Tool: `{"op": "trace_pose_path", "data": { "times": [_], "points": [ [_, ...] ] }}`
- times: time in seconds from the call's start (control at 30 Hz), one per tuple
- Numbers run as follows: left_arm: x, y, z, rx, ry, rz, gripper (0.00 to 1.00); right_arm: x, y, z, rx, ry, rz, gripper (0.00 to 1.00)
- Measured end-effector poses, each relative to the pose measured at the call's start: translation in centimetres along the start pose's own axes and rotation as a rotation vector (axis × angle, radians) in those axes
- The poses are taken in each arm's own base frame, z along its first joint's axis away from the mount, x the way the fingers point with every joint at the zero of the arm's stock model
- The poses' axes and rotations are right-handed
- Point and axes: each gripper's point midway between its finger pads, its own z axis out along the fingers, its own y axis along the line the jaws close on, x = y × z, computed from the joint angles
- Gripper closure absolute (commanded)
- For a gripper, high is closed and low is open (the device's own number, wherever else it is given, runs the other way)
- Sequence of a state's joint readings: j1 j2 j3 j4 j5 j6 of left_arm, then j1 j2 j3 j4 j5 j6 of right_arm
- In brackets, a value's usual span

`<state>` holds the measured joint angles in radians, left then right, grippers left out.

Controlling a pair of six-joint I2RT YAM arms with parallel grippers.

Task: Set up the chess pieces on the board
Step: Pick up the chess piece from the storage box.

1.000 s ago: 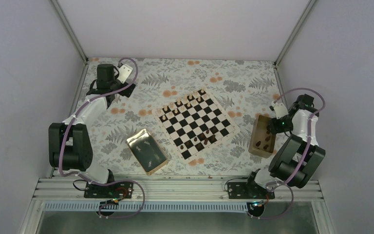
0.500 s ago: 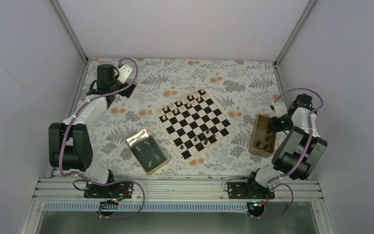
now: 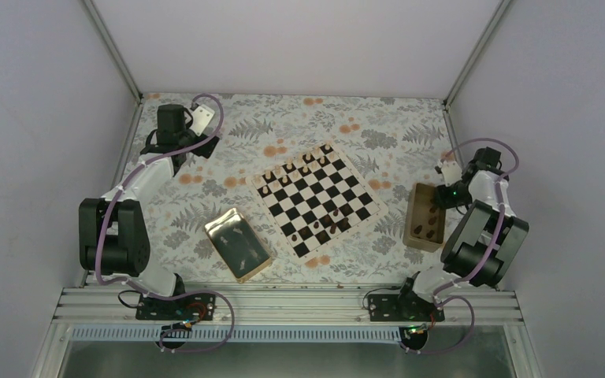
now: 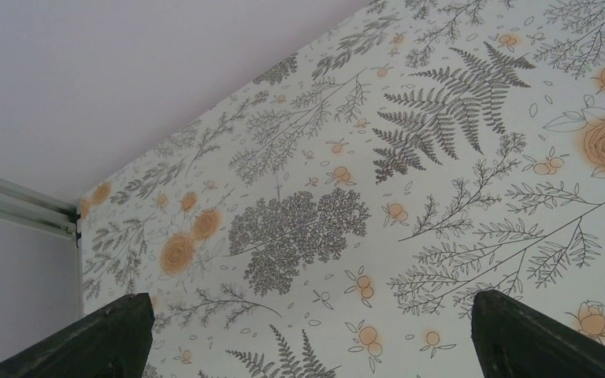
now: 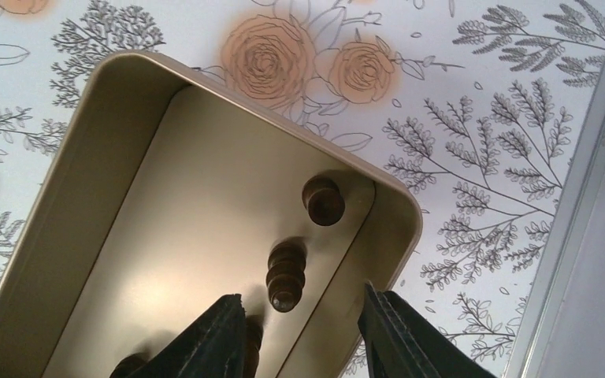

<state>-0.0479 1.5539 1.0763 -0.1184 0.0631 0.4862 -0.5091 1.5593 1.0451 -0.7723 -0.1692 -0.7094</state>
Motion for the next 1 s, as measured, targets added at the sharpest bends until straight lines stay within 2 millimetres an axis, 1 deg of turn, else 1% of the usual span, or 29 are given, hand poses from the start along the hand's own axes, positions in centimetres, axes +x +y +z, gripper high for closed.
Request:
{"op": "trace_pose_path", "data": {
  "times": [0.1, 0.27, 0.43, 0.57, 0.77, 1.0],
  "points": [
    [0.1, 0.0, 0.0, -0.002, 0.002, 0.000, 0.00, -0.4, 0.6, -0.2, -0.001, -0.007, -0.019, 0.57],
    [0.0, 0.1, 0.0, -0.004, -0.002, 0.000, 0.00, -1.0, 1.7, -1.3, -0.005, -0.017, -0.054, 0.57],
    [0.0, 0.1, 0.0, -0.004, -0.003, 0.000, 0.00, -1.2, 2.3, -1.8, -0.012, 0.004, -0.074, 0.56],
    [0.0, 0.1, 0.0, -0.005, -0.002, 0.000, 0.00, -0.8, 2.7, -1.5, -0.015, 0.045, -0.083, 0.56],
    [0.0, 0.2, 0.0, -0.007, -0.004, -0.001, 0.00, -0.2, 2.7, -0.9, 0.005, 0.099, -0.106, 0.52],
    [0.0, 0.4, 0.0, -0.010, -0.005, -0.003, 0.00, -0.4, 2.3, 0.4, 0.013, 0.162, -0.160, 0.52]
  ]
}}
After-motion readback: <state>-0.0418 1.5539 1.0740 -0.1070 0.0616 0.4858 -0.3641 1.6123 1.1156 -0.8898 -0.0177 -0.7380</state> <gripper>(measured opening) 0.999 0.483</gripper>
